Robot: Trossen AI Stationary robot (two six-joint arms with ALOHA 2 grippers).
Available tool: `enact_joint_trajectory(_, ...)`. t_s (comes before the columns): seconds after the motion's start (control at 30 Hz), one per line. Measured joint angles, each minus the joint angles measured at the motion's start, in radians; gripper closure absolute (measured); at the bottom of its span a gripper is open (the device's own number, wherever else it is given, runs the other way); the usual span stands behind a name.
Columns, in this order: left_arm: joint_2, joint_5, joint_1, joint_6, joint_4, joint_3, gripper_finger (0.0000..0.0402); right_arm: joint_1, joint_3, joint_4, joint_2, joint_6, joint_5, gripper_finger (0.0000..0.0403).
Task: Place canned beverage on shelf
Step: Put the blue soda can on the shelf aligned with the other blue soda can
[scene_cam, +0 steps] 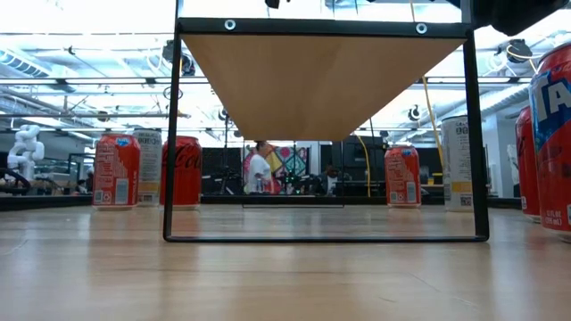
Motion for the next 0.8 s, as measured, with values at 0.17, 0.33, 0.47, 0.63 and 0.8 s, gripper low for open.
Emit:
enact_joint_trajectory(0.17,0.037,0.038,0.008,0.006,0.09,0.0,0.0036,0.0,0.001,0.055,0.029,-0.003,0.001,0.0188)
enact_joint_trajectory(0.33,0.045,0.039,0.009,0.024,0.097,0.0,0.0036,-0.001,0.001,0.069,0.04,0.001,0.002,0.0188)
enact_joint_trajectory(0.47,0.044,0.039,0.009,0.025,0.099,0.0,0.0039,-0.001,0.001,0.062,0.04,0.004,0.002,0.0188)
enact_joint_trajectory(0.63,0.044,0.039,0.009,0.025,0.092,0.0,0.0079,-0.001,0.001,0.063,0.04,0.005,0.002,0.0188)
enact_joint_trajectory(0.8,0.044,0.038,0.009,0.024,0.091,0.0,0.0129,-0.001,0.001,0.062,0.04,0.004,0.002,0.0188)
